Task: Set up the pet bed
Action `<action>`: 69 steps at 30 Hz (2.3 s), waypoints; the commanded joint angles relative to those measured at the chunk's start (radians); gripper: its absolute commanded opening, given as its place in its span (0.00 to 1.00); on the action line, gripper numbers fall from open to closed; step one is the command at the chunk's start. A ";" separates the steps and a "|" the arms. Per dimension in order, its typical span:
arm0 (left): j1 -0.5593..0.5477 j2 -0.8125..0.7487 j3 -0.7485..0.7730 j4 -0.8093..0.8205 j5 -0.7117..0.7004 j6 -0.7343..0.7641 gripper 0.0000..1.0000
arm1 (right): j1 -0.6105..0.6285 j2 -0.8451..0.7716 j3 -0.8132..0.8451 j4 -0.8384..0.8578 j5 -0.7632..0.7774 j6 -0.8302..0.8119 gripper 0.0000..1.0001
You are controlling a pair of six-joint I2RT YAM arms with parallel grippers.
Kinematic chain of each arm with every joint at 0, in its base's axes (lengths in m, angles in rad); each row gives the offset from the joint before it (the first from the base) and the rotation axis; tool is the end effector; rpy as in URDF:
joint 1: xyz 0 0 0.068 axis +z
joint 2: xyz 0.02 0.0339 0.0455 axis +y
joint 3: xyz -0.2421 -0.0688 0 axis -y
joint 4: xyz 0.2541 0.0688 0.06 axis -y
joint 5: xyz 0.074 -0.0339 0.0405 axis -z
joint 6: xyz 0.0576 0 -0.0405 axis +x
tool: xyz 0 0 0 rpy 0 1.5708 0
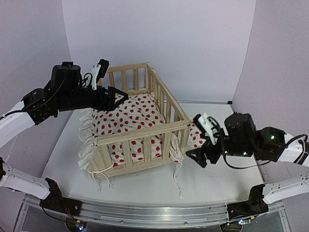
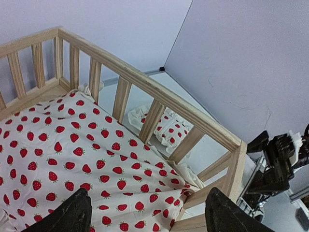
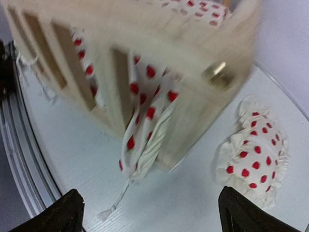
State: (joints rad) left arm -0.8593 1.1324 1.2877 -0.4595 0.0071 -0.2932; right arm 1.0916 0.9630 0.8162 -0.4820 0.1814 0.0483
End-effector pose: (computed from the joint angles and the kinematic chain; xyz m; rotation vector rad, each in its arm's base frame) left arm 0.1855 -0.2158 0.3919 0.5506 1.8748 -0.7875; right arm 0.1234 0.2149 0.2576 -1.0172 1.9762 0.4401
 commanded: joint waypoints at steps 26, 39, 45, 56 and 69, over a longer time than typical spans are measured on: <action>0.337 1.024 0.550 0.029 0.064 0.013 0.49 | -0.259 0.974 1.409 -0.718 -0.001 0.243 0.38; 0.353 0.996 0.713 -0.005 0.197 0.233 0.72 | -0.139 0.937 1.106 -0.316 0.333 0.654 0.00; 0.358 0.710 0.640 -0.163 0.125 0.251 0.90 | -0.078 0.994 1.151 -0.242 0.595 0.728 0.00; 0.382 0.245 0.353 -0.175 0.240 -0.062 0.83 | -0.005 1.166 1.338 -0.093 0.784 0.741 0.00; -0.002 -0.174 -0.143 0.174 0.268 -0.324 0.73 | -0.036 1.004 1.334 -0.111 0.256 0.394 0.65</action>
State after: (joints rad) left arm -0.6891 0.9825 1.1622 -0.4198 0.3824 -0.5659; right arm 1.0649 2.1128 2.2215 -0.8257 0.6468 0.5911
